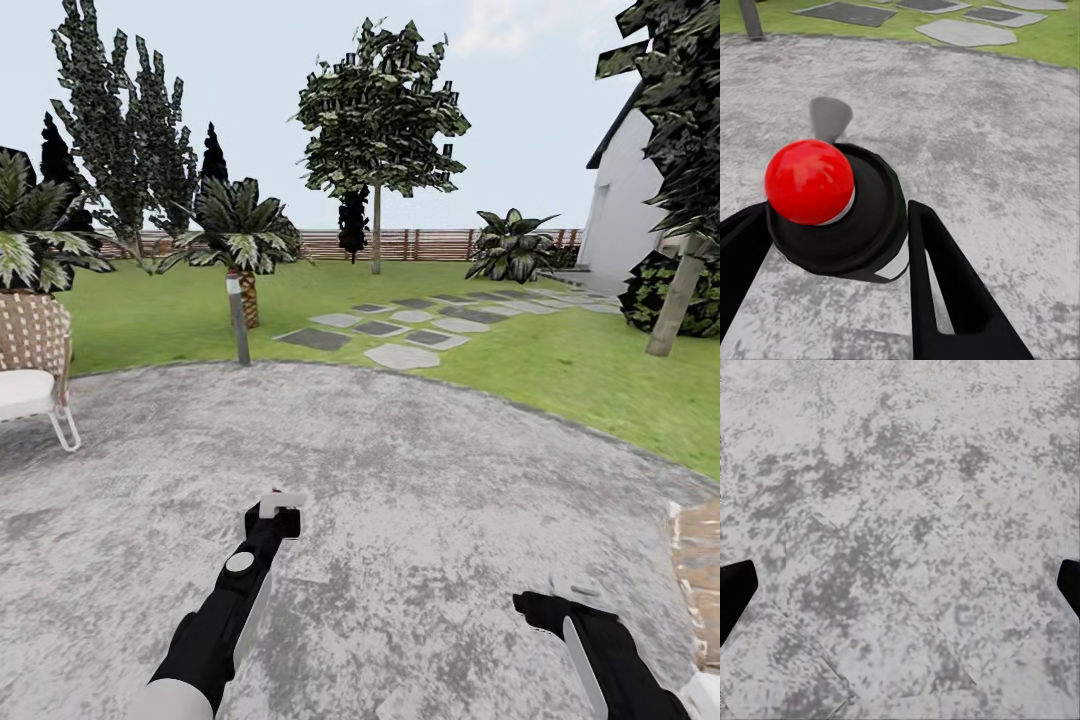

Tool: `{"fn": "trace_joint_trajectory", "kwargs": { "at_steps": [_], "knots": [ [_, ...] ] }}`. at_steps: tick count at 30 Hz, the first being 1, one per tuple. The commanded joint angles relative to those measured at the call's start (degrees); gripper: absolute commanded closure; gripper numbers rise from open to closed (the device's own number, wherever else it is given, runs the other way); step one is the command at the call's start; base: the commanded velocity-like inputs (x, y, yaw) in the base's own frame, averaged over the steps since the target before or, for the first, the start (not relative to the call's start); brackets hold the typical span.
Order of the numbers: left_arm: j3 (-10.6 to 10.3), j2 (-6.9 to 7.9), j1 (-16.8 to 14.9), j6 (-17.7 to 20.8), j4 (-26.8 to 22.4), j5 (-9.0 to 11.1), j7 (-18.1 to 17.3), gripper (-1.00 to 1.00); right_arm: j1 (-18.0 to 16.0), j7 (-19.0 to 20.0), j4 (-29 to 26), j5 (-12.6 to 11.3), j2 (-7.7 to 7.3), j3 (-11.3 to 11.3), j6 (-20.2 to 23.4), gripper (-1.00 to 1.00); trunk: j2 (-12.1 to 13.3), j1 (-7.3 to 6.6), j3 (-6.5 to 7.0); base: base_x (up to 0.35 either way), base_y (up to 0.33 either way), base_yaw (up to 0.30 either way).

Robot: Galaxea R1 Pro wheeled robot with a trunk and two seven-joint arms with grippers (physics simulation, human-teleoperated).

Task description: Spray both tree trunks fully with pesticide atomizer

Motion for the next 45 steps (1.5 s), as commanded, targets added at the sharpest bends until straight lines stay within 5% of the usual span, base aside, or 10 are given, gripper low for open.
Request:
{"fn": "trace_joint_trajectory", "kwargs": {
  "at_steps": [1,45],
  "knots": [
    [0.0,0.00,0.0,0.0,0.0,0.0,0.0,1.00,0.0,0.0,0.0,0.0,0.00,0.0,0.0,-1.00,0.0,0.00,0.00,0.337,0.000,0.000],
    [0.0,0.00,0.0,0.0,0.0,0.0,0.0,1.00,0.0,0.0,0.0,0.0,0.00,-0.3,0.0,-1.00,0.0,0.00,0.98,0.337,0.000,0.000]
  ]
}}
